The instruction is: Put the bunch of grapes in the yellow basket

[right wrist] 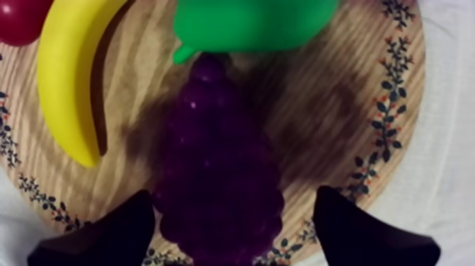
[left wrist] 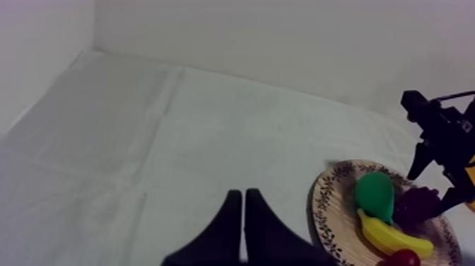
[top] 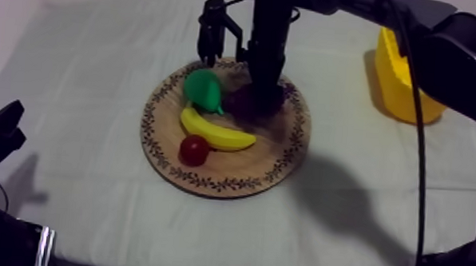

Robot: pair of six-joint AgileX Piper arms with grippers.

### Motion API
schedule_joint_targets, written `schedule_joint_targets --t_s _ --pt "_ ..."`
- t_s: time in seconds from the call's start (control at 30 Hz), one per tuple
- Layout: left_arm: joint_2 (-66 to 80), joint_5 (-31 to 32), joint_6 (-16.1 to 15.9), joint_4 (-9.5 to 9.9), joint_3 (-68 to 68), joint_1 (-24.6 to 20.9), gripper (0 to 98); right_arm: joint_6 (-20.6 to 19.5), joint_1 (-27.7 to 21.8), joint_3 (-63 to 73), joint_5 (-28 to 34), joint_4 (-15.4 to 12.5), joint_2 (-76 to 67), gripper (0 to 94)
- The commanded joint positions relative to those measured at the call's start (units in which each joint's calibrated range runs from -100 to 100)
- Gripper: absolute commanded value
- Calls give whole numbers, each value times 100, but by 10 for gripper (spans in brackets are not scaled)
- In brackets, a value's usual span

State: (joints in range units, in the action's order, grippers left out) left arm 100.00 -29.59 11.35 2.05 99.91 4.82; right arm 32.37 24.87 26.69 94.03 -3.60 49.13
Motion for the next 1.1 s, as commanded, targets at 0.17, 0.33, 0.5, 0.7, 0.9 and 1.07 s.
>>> schedule_joint_targets --t_s 0.17,0.33,0.5,0.7,0.9,1.07 --pt "0 1 0 2 -2 0 1 -7 9 73 -33 -28 194 630" --pt "0 1 0 2 -2 0 1 -6 -6 116 -62 -35 269 559" --pt "0 1 0 2 -2 0 1 -13 -25 159 -61 -54 302 376" --pt "0 1 0 2 -2 0 1 -14 -29 176 -32 -87 317 290" --pt "0 1 0 2 -2 0 1 -16 -33 286 156 -135 184 273" --pt "0 1 0 2 -2 0 1 -42 -59 347 307 -125 -62 276"
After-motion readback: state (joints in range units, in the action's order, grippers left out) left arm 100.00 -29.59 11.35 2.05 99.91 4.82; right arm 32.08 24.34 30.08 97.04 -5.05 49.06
